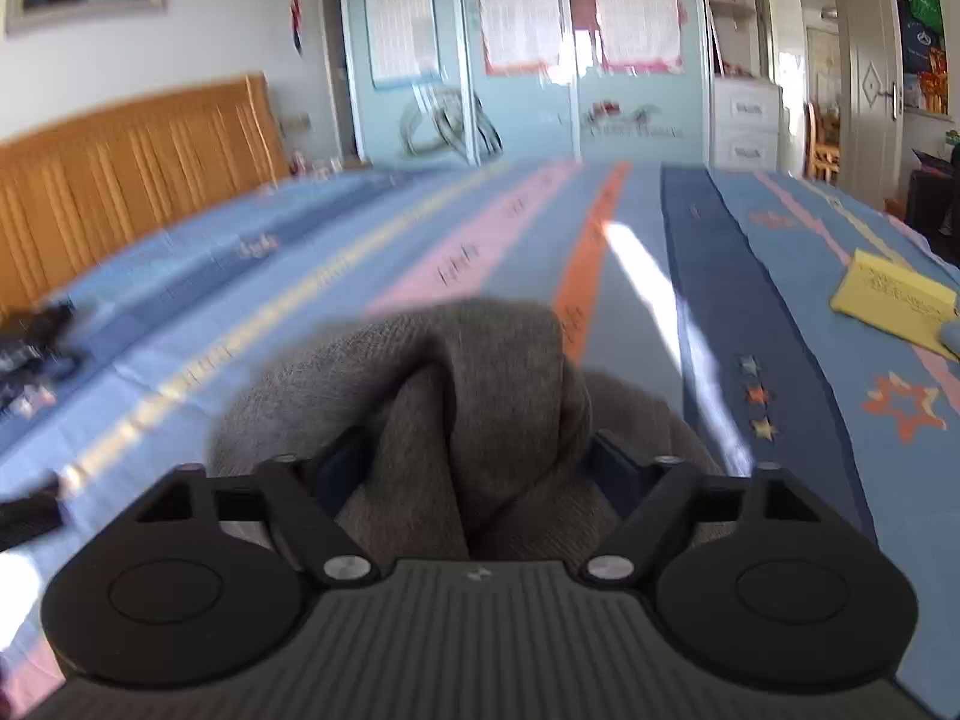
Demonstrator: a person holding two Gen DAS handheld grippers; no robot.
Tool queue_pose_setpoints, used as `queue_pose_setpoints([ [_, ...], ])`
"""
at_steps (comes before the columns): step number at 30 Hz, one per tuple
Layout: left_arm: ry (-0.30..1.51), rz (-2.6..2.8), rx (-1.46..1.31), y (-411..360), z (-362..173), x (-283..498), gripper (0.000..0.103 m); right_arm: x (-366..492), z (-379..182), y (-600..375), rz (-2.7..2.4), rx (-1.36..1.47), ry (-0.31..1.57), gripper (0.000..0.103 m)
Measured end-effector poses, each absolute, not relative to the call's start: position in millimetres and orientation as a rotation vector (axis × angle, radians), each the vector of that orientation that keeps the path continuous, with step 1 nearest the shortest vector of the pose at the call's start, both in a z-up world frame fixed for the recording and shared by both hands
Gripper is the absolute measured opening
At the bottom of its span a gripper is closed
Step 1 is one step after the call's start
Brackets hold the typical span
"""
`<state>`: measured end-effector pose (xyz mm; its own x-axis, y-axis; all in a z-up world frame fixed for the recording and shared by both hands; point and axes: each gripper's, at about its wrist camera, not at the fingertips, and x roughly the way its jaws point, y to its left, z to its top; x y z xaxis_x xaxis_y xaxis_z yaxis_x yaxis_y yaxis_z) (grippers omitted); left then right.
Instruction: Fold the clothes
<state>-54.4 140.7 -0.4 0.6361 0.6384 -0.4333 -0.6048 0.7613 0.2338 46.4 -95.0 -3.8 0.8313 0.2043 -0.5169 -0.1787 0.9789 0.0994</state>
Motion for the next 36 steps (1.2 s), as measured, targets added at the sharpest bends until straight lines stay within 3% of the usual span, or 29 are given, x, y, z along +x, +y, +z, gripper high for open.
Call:
queue_pose_setpoints([
  [1, 0.522, 0.728, 0.075, 144.3, -1.0, -60.3, 0.102, 51.6, -9.2, -95.0, 0.205, 0.031, 0.574, 0.041],
  [5, 0.537, 0.792, 0.130, 157.4, -6.8, -80.4, 0.102, 60.9, -18.5, -115.0, 0.137, 0.062, 0.576, 0.033],
  [9, 0.556, 0.871, 0.179, 179.3, -10.7, -104.8, 0.102, 49.4, 14.1, -134.0, 0.060, 0.071, 0.403, 0.030],
  [13, 0.559, 1.019, 0.285, 215.2, -16.4, -136.7, 0.102, 21.8, 59.7, -143.9, 0.009, 0.054, 0.151, 0.031],
  [16, 0.581, 1.127, 0.321, 252.8, -30.3, -157.7, 0.102, 18.6, 60.8, -150.4, 0.014, 0.094, 0.188, 0.045],
  [24, 0.645, 1.263, 0.259, 322.7, -62.9, -184.7, 0.102, -24.0, 25.5, -137.8, 0.138, 0.183, 0.248, 0.044],
  [36, 0.625, 1.245, 0.124, 344.6, -71.6, -187.2, 0.102, -43.6, 58.1, -110.6, 0.196, 0.140, 0.147, 0.044],
])
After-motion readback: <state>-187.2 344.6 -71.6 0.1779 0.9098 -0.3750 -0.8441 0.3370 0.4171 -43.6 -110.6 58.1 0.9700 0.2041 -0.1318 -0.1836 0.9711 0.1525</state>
